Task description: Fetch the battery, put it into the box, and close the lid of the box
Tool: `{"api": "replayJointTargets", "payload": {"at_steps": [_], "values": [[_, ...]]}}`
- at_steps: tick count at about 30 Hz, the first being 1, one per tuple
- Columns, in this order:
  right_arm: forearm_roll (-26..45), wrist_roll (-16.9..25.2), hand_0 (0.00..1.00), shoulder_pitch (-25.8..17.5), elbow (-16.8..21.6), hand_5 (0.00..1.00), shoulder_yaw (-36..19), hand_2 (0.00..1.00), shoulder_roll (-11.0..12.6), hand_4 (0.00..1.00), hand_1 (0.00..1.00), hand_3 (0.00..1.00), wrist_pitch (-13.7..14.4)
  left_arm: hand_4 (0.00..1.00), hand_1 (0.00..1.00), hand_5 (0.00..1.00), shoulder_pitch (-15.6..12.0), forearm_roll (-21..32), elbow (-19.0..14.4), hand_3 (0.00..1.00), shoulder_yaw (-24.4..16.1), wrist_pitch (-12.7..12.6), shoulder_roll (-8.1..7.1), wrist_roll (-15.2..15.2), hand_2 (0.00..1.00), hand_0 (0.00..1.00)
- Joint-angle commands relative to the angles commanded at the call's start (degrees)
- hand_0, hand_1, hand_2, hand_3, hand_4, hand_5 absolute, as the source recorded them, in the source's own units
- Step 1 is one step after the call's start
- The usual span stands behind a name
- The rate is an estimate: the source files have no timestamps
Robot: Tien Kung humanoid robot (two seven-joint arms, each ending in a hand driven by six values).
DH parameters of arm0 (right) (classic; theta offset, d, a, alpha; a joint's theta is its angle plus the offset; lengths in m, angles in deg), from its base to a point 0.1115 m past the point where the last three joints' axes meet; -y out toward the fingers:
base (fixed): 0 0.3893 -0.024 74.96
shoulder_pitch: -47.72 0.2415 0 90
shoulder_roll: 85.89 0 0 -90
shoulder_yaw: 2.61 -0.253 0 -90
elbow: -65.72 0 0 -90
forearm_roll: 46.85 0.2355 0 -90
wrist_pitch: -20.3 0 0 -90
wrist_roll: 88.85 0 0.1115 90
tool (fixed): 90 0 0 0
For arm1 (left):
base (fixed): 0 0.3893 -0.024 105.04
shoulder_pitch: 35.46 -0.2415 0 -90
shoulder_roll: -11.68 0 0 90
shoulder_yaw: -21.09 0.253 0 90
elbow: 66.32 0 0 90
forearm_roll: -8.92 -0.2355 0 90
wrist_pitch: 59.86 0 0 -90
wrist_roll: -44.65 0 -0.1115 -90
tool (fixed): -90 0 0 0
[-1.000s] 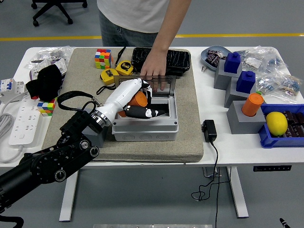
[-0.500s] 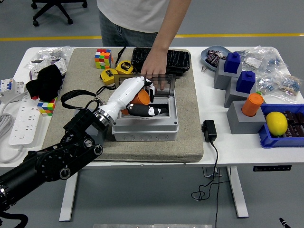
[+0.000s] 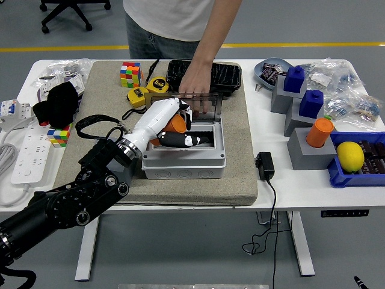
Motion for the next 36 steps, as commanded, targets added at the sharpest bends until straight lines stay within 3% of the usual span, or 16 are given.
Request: {"api": "replayJointTargets", "payload": {"at_steps": [5, 6, 7, 11, 12, 17, 18, 23, 24, 35, 36], "values": [[0.02, 0.00, 0.847, -0.06, 0.00, 0.998, 0.00, 0.766, -0.06, 0.998, 0.808, 0.771, -0.03, 0.993, 0.007, 0.408, 0.06, 0.25, 0.03, 0.037, -0.19, 0.07, 0.22, -0.31, 0.036, 0.052], [0.00, 0.00, 0.847, -0.05, 0.00, 0.998, -0.02, 0.766, -0.06, 0.998, 0.807, 0.771, -0.04, 0.998, 0.062, 0.467, 0.07, 0.19, 0.03, 0.093, -0.30, 0.29, 0.23, -0.33, 0.091, 0.121], [0.00, 0.00, 0.847, -0.04, 0.00, 0.998, -0.03, 0.766, -0.06, 0.998, 0.807, 0.771, -0.04, 0.998, 0.062, 0.467, 0.08, 0.16, 0.02, 0.093, -0.37, 0.43, 0.23, -0.34, 0.091, 0.121], [0.12, -0.01, 0.847, -0.01, 0.00, 0.998, 0.01, 0.766, -0.05, 0.998, 0.807, 0.771, -0.05, 0.998, 0.062, 0.467, 0.16, 0.01, -0.16, 0.093, -0.59, 2.03, 0.12, -0.26, 0.091, 0.121], [0.06, -0.03, 0.847, 0.00, 0.00, 0.998, -0.08, 0.766, -0.03, 0.998, 0.807, 0.771, -0.05, 0.998, 0.257, 0.511, 0.21, -0.17, -0.22, 0.252, -0.75, 3.27, 0.12, 0.04, 0.240, 0.234], [0.13, 0.00, 0.847, 0.01, 0.00, 0.998, -0.05, 0.766, -0.03, 0.998, 0.807, 0.771, -0.06, 0.998, 0.257, 0.511, 0.21, -0.33, -0.30, 0.252, -0.86, 4.39, 0.13, 0.36, 0.240, 0.234], [0.11, 0.00, 0.847, 0.01, 0.00, 0.998, -0.06, 0.766, -0.04, 0.998, 0.806, 0.771, -0.07, 0.998, 0.494, 0.548, 0.20, -0.38, -0.30, 0.415, -0.88, 4.46, 0.14, 0.38, 0.421, 0.468], [0.11, 0.04, 0.847, -0.07, 0.00, 0.998, -0.10, 0.766, -0.10, 0.998, 0.806, 0.771, -0.10, 0.998, 0.494, 0.548, 0.21, -0.24, -0.27, 0.415, -1.01, 4.65, 0.18, 0.38, 0.421, 0.468], [0.07, 0.03, 0.848, -0.09, 0.00, 0.998, -0.13, 0.766, -0.11, 0.998, 0.806, 0.772, -0.11, 0.998, 0.507, 0.545, 0.23, -0.26, -0.28, 0.435, -1.08, 4.64, 0.18, 0.38, 0.449, 0.515], [0.26, 0.09, 0.848, -0.08, 0.00, 0.998, -0.15, 0.766, -0.11, 0.998, 0.806, 0.772, -0.21, 0.998, 0.510, 0.528, -0.10, -0.78, -2.34, 0.445, -1.06, 5.11, -0.31, 0.98, 0.453, 0.500], [0.25, 0.08, 0.848, -0.10, 0.00, 0.998, -0.18, 0.766, -0.11, 0.998, 0.806, 0.771, -0.22, 0.998, 0.395, 0.545, -0.19, -0.87, -2.68, 0.433, -0.99, 5.17, -0.40, 1.03, 0.416, 0.376]]}}
